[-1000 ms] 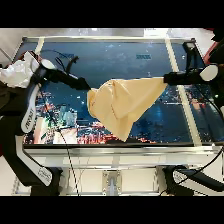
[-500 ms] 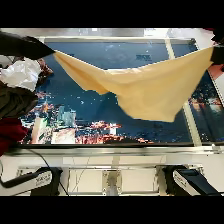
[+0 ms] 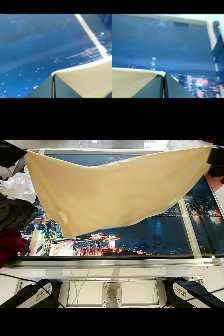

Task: Fold the shirts.

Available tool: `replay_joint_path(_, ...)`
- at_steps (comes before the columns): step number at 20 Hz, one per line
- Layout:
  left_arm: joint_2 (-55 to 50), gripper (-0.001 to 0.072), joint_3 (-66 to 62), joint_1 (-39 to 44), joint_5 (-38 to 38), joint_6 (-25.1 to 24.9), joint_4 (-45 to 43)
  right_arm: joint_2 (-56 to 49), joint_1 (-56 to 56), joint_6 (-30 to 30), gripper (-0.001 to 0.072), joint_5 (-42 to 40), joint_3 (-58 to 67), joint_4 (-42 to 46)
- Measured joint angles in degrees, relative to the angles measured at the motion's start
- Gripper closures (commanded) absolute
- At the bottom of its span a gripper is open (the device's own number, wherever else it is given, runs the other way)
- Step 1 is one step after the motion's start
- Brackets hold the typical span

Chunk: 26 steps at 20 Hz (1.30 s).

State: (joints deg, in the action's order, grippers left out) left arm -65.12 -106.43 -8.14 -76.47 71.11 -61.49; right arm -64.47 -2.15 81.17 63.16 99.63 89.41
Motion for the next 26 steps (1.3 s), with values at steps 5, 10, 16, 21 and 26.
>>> replay_joint_path(5, -10.4, 0.0698, 1.8, 0.1, 11.2, 3.0, -3.2, -11.9, 0.0, 1.0, 0.0677, -6.1, -0.1, -5.7)
replay_joint_path(10, -25.9, 0.0698, 2.2, 2.2, 22.2, 5.3, -4.1, -24.5, 0.1, 1.3, 0.0677, -17.7, -0.1, -13.6)
replay_joint_path(16, -38.3, 0.0698, 2.1, 5.5, 32.6, 7.0, -4.3, -36.2, 0.1, 1.4, 0.0677, -26.9, -0.1, -21.0)
replay_joint_path(21, -40.6, 0.0697, -4.1, 6.3, 36.5, 8.6, -4.2, -38.5, 0.1, 1.1, 0.0677, -29.1, 2.6, -22.5)
replay_joint_path(26, -41.2, 0.0118, -9.0, 6.4, 35.6, 9.1, -4.1, -39.1, 0.1, 1.0, 0.0278, -29.3, 5.1, -22.9)
